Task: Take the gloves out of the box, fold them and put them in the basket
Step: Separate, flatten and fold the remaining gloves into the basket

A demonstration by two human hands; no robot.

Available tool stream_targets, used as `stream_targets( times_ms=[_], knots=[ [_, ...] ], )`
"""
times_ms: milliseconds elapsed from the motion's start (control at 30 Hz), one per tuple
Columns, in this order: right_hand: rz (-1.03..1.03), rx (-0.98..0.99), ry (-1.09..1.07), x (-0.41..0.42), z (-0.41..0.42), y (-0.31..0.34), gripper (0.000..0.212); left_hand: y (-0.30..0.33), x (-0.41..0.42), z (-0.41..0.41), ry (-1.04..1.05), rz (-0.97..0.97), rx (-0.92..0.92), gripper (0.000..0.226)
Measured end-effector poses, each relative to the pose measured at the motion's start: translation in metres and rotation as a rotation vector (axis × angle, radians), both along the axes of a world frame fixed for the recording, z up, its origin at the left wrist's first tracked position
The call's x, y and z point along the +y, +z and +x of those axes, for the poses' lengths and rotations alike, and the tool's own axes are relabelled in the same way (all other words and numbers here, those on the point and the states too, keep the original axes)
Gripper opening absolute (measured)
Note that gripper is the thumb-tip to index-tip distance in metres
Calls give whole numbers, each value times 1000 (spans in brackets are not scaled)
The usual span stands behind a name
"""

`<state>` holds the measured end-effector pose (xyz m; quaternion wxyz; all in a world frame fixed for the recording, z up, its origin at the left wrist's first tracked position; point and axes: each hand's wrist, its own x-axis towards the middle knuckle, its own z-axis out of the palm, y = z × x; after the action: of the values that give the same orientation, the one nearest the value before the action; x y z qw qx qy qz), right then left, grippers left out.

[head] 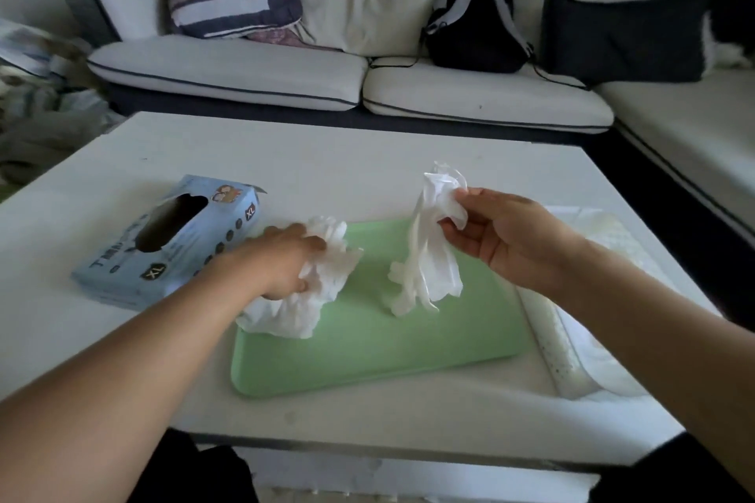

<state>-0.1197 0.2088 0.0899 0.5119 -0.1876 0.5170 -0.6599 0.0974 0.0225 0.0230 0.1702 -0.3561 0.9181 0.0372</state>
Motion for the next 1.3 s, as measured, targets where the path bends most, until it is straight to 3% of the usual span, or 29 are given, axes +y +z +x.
stream_targets(
  times_ms=[100, 167, 233, 300, 333, 433, 533, 633, 700, 800, 900, 933, 1000, 1067, 1133, 1233, 1300],
  knots=[
    [-28, 56, 49, 0, 2, 3, 11, 34, 17, -14, 78, 109, 224, 100],
    [-29, 79, 84, -4, 9, -1, 9, 61, 41, -22, 144, 555, 591, 102],
    [-37, 114, 148, -8, 19, -4, 11, 69, 66, -34, 149, 882, 916, 67],
    [-57, 107, 193, -12, 26, -5, 15, 70, 81, -44, 159, 809, 1085, 30],
    [-64, 90, 193, -13, 28, -4, 17, 69, 81, -47, 186, 768, 1133, 24],
    [-78, 38, 151, -14, 23, 3, 15, 65, 54, -39, 174, 574, 1085, 32],
    [-145, -25, 111, -7, 10, 13, 11, 53, 4, -13, 227, 26, 815, 42],
    [-188, -43, 74, 3, -6, 22, 13, 44, -24, 8, 371, -122, 695, 36],
    [-191, -39, 71, 7, -13, 24, 17, 41, -29, 11, 389, -81, 618, 21],
    [-216, -58, 63, 9, -16, 28, 13, 43, -17, 5, 360, 22, 476, 38],
    [-271, -84, 29, 9, -13, 35, 51, 54, 2, -8, 289, 65, 680, 58],
    [-282, -77, 33, 10, -11, 38, 59, 61, 14, -14, 252, 155, 803, 68],
    [-278, -86, 50, 10, -4, 39, 61, 72, 48, -29, 161, 520, 986, 86],
    [-258, -113, 81, 7, -1, 35, 51, 72, 79, -47, 21, 781, 1009, 91],
    [-206, -89, 137, 6, -1, 33, 37, 64, 95, -64, -61, 737, 1075, 78],
    [-125, 51, 179, 8, -10, 33, 34, 65, 96, -78, 68, 659, 1256, 30],
    [-81, 385, 178, 10, -20, 31, 45, 68, 94, -80, 151, 804, 1244, 16]
  ],
)
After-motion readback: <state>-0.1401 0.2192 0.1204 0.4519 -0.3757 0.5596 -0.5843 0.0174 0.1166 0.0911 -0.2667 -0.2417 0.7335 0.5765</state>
